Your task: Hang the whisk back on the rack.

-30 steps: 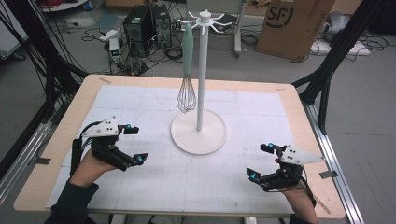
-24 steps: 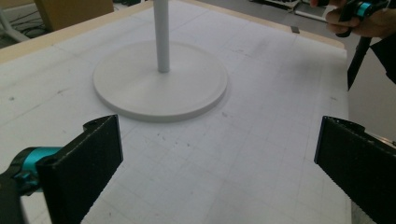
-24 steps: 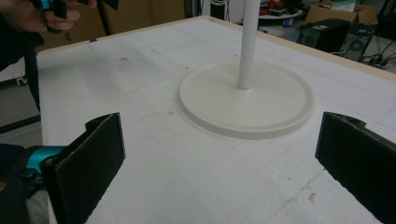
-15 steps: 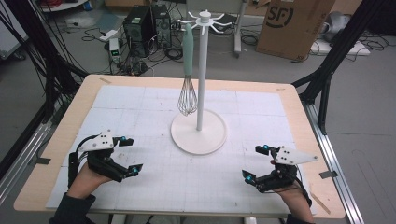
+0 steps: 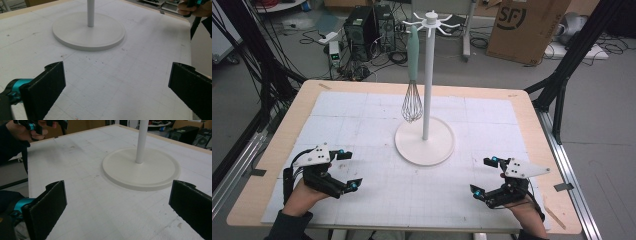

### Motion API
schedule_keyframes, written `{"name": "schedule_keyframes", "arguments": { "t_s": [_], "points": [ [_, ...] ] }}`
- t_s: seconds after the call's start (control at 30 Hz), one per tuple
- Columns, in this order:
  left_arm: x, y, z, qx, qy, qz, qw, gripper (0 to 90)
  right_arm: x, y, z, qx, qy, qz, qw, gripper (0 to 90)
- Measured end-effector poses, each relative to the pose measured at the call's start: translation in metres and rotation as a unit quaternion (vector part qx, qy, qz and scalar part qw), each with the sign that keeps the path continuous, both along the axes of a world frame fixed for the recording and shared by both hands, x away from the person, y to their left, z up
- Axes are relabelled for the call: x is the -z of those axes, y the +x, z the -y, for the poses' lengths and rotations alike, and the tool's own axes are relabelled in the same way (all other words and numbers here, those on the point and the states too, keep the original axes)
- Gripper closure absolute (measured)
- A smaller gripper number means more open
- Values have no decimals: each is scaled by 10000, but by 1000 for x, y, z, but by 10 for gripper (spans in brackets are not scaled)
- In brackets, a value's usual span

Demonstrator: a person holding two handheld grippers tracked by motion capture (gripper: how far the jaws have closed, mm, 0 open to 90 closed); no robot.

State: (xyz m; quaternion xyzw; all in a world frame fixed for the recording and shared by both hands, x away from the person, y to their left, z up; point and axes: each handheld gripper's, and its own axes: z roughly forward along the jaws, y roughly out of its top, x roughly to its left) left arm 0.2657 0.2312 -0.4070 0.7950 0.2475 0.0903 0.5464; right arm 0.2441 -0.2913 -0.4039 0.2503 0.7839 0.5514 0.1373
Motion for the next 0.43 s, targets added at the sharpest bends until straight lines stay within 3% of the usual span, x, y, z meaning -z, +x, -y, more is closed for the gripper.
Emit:
{"name": "schedule_keyframes", "arguments": {
  "t_s": [0.43],
  "points": [
    [7, -1, 0, -109, 119, -41, 9999, 17, 2, 0, 0, 48, -86, -44, 9999, 6]
  ]
}}
